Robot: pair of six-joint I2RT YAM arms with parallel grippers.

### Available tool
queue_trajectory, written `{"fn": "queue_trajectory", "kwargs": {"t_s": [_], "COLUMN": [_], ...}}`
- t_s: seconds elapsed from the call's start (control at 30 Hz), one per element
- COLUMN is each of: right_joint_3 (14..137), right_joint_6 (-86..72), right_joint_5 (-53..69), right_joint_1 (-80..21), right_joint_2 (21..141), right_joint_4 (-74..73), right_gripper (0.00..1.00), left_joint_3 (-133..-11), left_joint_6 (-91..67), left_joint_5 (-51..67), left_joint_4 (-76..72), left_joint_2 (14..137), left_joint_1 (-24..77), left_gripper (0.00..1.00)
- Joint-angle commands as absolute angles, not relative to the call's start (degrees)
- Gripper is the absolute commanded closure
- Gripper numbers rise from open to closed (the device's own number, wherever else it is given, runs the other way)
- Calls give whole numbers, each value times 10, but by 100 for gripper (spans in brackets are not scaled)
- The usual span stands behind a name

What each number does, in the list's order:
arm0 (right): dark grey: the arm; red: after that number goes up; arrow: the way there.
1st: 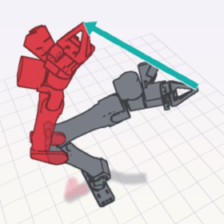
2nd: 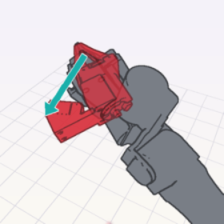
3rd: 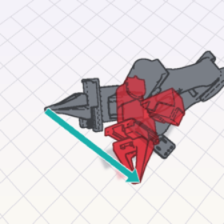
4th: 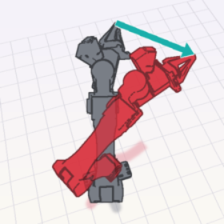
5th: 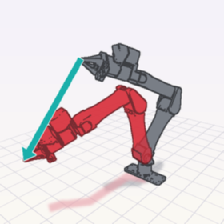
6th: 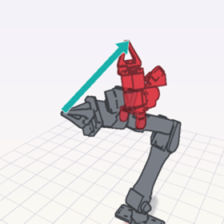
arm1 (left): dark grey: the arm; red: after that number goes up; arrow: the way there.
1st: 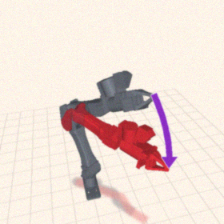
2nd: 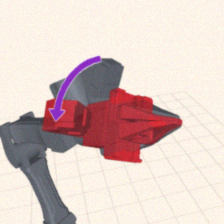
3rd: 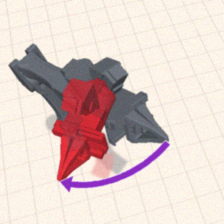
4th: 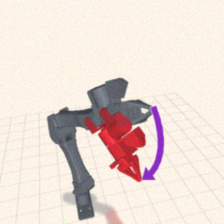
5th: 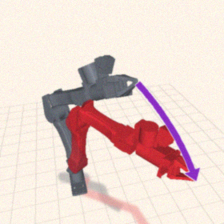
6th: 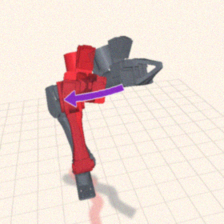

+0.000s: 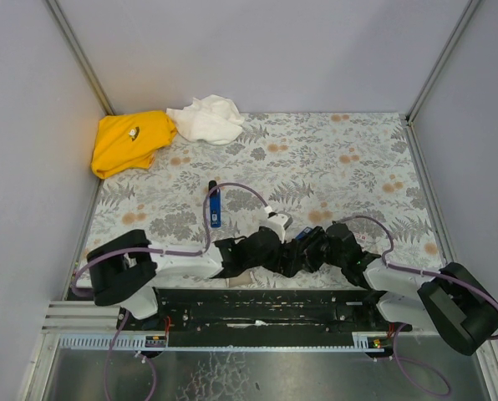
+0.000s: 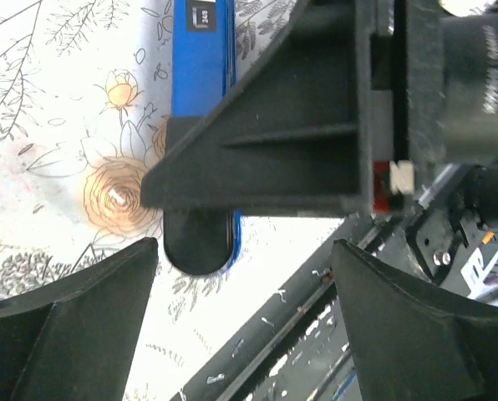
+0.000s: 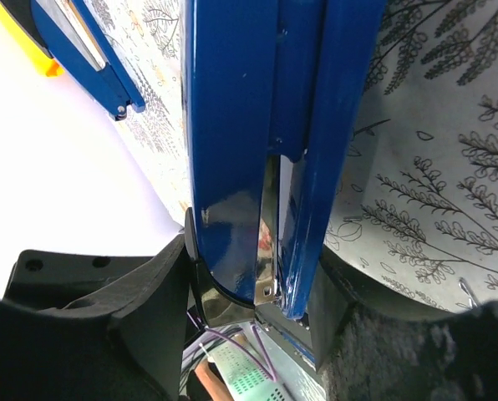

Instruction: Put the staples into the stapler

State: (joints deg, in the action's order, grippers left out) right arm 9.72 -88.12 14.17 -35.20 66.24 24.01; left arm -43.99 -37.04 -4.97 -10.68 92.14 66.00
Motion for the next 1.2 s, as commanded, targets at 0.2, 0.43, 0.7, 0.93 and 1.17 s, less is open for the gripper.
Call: {"fn": "queue_trajectory", "kwargs": {"t_s": [0.2, 0.43, 0.7, 0.93, 1.17], "right_joint_3": [90, 196, 412, 592, 719], "right_joint_6": [-893, -727, -528, -426, -371], "right_joint_5": [99, 81, 90, 141, 46], "right_joint_1": [-358, -356, -333, -316, -317], "right_joint_2": [648, 663, 834, 998, 1075], "right_joint_4": [313, 204, 35, -43, -197], "right_gripper": [100, 100, 100, 98, 66], "left_joint_3": [-369, -360, -352, -353, -355], "left_joint_6": [-342, -340, -324, -306, -301], "left_joint_5": [-88, -147, -90, -73, -75], "left_joint_4": [-88, 14, 75, 91, 107], "left_joint_2": [766, 674, 615, 583, 595], "left_joint_1": [664, 622, 460, 377, 333], "left_gripper": [3, 0, 0, 0, 0]}}
